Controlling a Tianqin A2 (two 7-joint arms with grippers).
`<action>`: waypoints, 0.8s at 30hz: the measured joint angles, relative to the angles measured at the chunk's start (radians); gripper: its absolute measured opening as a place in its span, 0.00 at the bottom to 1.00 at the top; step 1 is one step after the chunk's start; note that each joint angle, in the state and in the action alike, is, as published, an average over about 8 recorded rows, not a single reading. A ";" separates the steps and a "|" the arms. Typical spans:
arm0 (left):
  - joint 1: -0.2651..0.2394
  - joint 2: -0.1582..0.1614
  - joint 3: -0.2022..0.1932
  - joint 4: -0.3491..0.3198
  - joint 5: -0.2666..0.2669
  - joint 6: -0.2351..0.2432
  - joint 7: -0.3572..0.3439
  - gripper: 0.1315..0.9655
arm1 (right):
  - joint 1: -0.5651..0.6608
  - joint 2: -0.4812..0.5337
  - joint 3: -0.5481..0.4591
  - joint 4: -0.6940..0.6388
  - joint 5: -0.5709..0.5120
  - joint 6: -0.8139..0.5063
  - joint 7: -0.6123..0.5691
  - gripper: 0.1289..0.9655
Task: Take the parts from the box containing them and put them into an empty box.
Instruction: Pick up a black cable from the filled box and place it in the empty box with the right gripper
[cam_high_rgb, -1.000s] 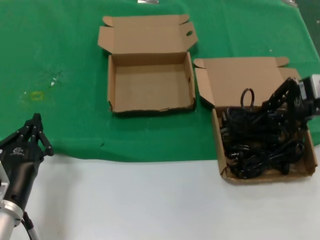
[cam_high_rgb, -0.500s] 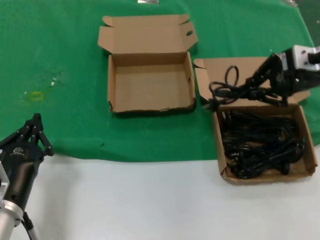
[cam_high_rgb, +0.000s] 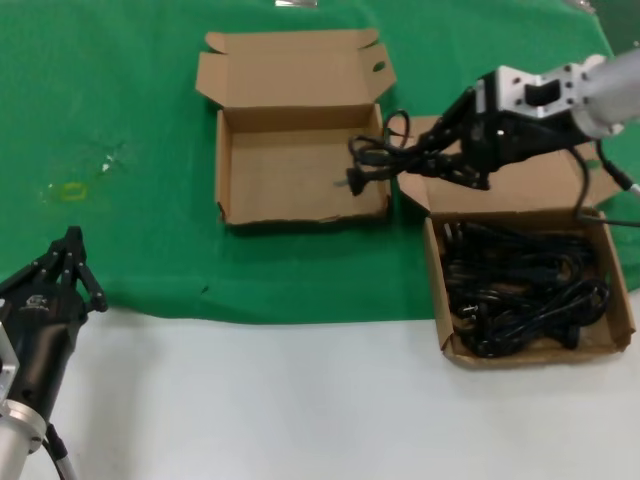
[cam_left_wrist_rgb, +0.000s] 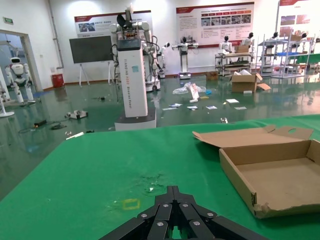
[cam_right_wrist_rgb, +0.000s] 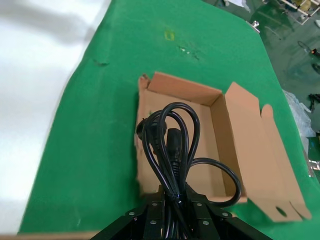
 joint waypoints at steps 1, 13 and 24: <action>0.000 0.000 0.000 0.000 0.000 0.000 0.000 0.01 | 0.004 -0.015 -0.002 -0.019 -0.001 0.011 -0.006 0.10; 0.000 0.000 0.000 0.000 0.000 0.000 0.000 0.01 | 0.039 -0.187 -0.017 -0.211 -0.005 0.134 -0.086 0.10; 0.000 0.000 0.000 0.000 0.000 0.000 0.000 0.01 | 0.143 -0.351 0.027 -0.542 0.035 0.279 -0.264 0.10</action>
